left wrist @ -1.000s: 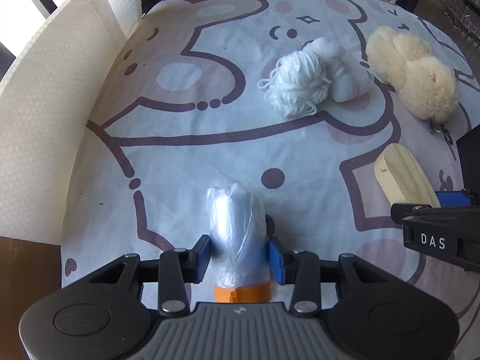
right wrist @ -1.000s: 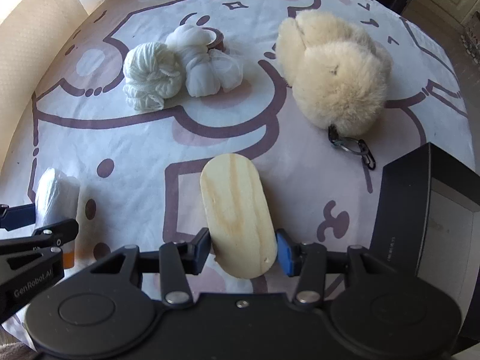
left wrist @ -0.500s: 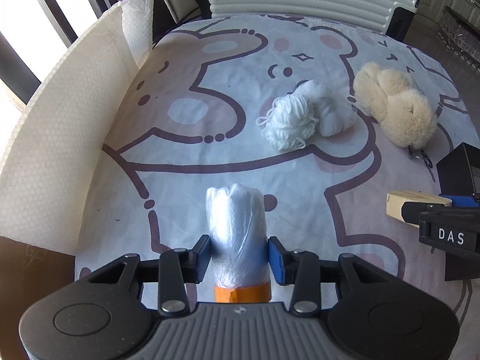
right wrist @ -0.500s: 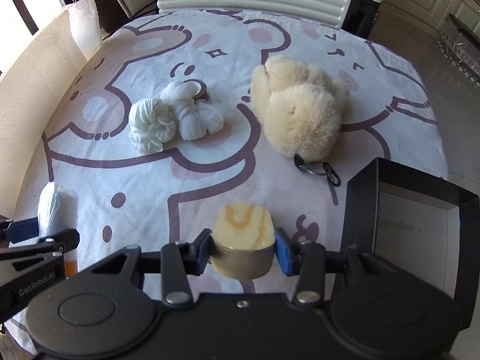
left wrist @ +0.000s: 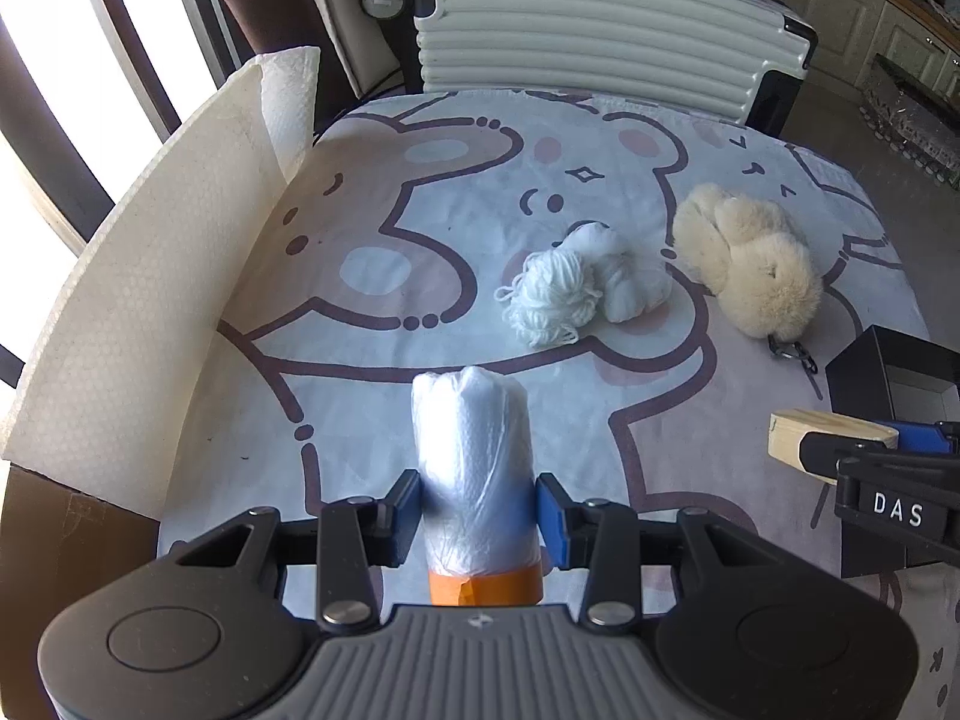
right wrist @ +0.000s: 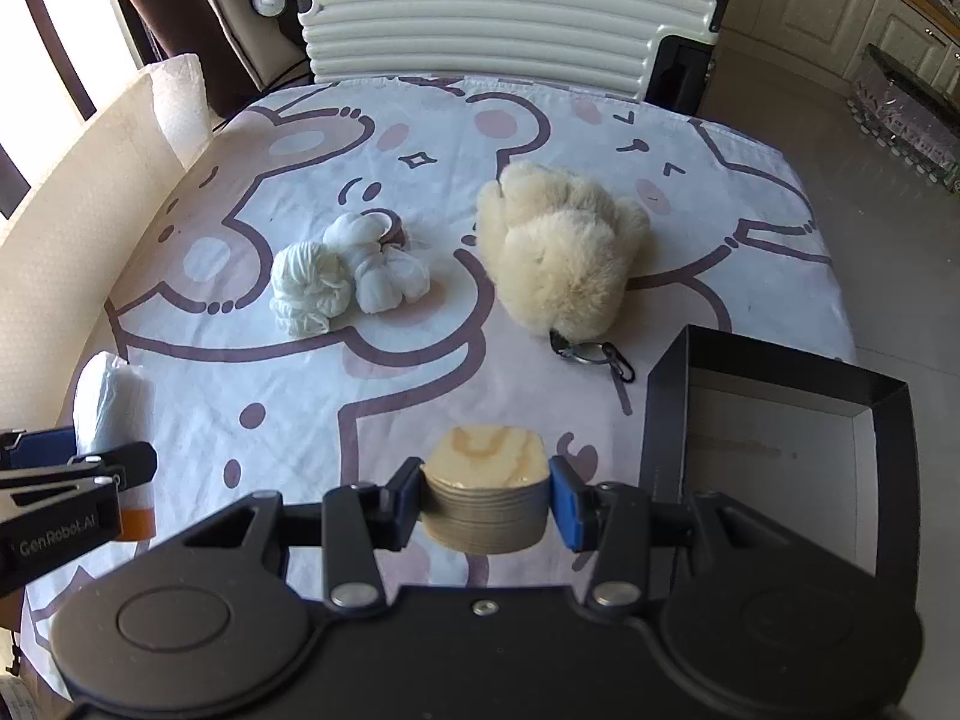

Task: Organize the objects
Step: 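Lift the wooden block with the right tool and turn it upright, then carry the wooden block with the right tool toward the black box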

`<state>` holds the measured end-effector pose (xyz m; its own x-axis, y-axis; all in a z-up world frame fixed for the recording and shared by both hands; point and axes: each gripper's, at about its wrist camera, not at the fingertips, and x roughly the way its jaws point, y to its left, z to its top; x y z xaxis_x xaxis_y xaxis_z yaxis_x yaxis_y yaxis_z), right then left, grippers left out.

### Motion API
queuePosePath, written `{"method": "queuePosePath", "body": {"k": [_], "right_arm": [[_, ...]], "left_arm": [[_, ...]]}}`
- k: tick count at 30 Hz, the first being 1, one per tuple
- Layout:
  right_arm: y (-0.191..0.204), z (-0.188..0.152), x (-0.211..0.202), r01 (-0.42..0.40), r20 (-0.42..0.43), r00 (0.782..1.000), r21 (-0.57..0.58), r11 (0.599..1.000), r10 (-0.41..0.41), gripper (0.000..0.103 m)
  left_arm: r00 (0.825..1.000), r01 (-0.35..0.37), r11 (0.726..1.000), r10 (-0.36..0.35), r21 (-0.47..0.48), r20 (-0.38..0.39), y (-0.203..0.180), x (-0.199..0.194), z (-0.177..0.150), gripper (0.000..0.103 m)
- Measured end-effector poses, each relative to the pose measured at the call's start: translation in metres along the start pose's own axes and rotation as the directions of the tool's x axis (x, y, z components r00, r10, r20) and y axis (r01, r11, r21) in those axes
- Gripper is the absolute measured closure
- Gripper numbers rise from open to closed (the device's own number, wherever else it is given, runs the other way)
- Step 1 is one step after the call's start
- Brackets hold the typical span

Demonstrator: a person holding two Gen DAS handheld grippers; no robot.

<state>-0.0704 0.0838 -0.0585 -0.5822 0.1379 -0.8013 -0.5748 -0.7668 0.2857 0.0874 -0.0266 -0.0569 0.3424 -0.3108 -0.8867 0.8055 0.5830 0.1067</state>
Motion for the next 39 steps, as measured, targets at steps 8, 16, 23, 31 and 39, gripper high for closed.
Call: {"method": "queuePosePath", "body": {"k": [8,16,23,31,39], "right_arm": [[-0.009,-0.002,-0.021,0.019,0.062,0.998,0.03,0.999,-0.021,0.058],[-0.023,-0.003,-0.045,0.016,0.135,0.99,0.078,0.997,-0.027,0.058],[-0.021,-0.01,-0.041,0.016,0.124,0.992,0.066,0.998,-0.024,0.058],[-0.013,-0.02,0.0,0.028,-0.003,1.0,0.043,0.999,-0.028,0.058],[0.002,-0.035,0.026,0.011,-0.111,0.994,-0.033,0.999,-0.015,0.058]], "left_arm": [[0.999,0.011,1.0,-0.011,0.011,0.037,-0.004,-0.015,0.0,0.061],[0.997,0.021,1.0,-0.022,0.019,0.078,-0.007,-0.029,0.001,0.061],[0.996,0.027,0.999,-0.029,0.027,0.086,-0.007,-0.033,-0.002,0.061],[0.996,0.033,0.999,-0.037,0.039,0.086,-0.006,-0.029,-0.001,0.061],[0.995,0.055,0.996,-0.061,0.073,0.083,-0.012,-0.024,0.001,0.061]]}}
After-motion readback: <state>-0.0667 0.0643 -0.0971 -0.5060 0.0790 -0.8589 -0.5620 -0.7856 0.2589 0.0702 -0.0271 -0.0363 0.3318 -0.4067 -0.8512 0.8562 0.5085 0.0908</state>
